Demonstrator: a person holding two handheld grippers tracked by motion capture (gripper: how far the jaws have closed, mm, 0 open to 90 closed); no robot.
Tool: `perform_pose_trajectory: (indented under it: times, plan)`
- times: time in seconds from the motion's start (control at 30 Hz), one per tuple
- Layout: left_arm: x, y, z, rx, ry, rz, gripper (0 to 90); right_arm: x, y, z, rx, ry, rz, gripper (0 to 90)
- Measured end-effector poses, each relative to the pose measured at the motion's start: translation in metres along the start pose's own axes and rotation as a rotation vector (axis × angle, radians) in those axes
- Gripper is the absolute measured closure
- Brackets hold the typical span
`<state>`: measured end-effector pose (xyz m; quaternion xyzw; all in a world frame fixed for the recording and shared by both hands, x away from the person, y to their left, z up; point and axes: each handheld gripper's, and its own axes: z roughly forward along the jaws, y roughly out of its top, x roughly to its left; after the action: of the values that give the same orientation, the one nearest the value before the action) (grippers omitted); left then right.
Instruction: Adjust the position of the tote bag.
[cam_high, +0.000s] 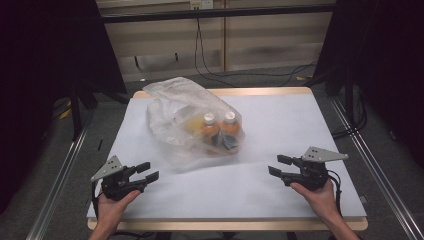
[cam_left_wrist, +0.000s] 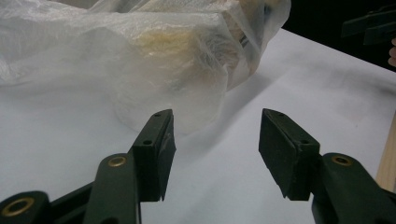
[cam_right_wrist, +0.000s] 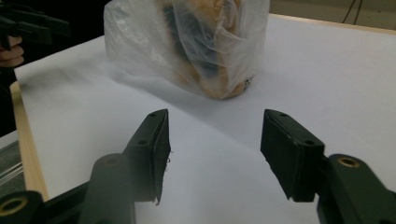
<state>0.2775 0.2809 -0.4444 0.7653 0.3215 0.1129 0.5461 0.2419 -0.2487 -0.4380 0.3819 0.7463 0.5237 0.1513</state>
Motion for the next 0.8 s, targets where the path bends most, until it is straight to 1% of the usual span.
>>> perform_pose_trajectory:
  times: [0.03,0.07,0.13,0.2,0.23,0.27,0.3,0.33,0.37,0.4,0.43,0.47,0.5,0.57,0.6,0.63,0.7,0.73,0.8]
  plan:
    - [0.001,0.003,0.000,-0.011,-0.005,0.006,46.6,0.000,0.001,0.001,0.001,0.005,-0.005,45.0]
    - [0.000,0.005,0.000,-0.011,0.005,0.000,48.0,0.001,0.006,0.006,0.002,0.018,-0.014,47.2]
    - [0.000,0.007,0.002,-0.018,-0.011,-0.001,49.0,0.002,0.011,0.011,0.001,0.033,-0.023,49.9]
    - [0.001,0.010,0.005,-0.016,-0.010,-0.002,49.4,0.003,0.014,0.014,0.002,0.037,-0.028,50.4]
    - [0.000,0.011,0.005,-0.015,-0.008,-0.002,48.4,0.003,0.020,0.019,-0.005,0.049,-0.032,50.6]
    - [0.001,0.011,0.006,-0.020,-0.002,0.001,45.3,0.004,0.024,0.022,-0.009,0.046,-0.036,50.5]
    - [0.001,0.012,0.006,-0.016,0.017,-0.001,45.3,0.004,0.024,0.022,-0.009,0.046,-0.036,50.5]
    - [0.001,0.013,0.007,-0.019,0.007,-0.007,43.9,0.004,0.031,0.028,-0.018,0.062,-0.024,50.6]
    - [0.002,0.013,0.007,-0.017,0.008,-0.005,43.9,0.004,0.031,0.028,-0.018,0.062,-0.024,50.7]
    - [0.003,0.014,0.006,-0.012,0.009,-0.004,43.8,0.005,0.034,0.029,-0.018,0.064,-0.028,51.1]
    - [0.004,0.015,0.007,-0.020,-0.004,-0.008,43.9,0.006,0.038,0.032,-0.019,0.067,-0.037,51.8]
    - [0.007,0.019,0.007,-0.020,-0.006,-0.005,43.9,0.008,0.044,0.037,-0.025,0.084,-0.044,52.8]
    - [0.007,0.019,0.007,-0.020,-0.006,-0.005,43.9,0.008,0.044,0.037,-0.025,0.084,-0.044,52.8]
    - [0.009,0.023,0.007,-0.019,0.009,0.000,43.9,0.010,0.050,0.041,-0.026,0.095,-0.046,53.8]
    - [0.011,0.026,0.007,-0.020,0.017,-0.006,43.9,0.010,0.052,0.043,-0.027,0.102,-0.048,53.8]
    - [0.013,0.027,0.008,-0.030,0.010,-0.007,44.5,0.011,0.056,0.046,-0.026,0.111,-0.051,54.2]
    - [0.017,0.031,0.009,-0.025,0.026,-0.008,46.6,0.012,0.061,0.050,-0.028,0.123,-0.056,56.1]
    - [0.019,0.033,0.010,-0.029,0.020,-0.004,47.4,0.013,0.063,0.052,-0.031,0.128,-0.060,56.5]
    - [0.023,0.036,0.011,-0.024,0.026,-0.007,47.9,0.013,0.068,0.055,-0.035,0.136,-0.058,59.7]
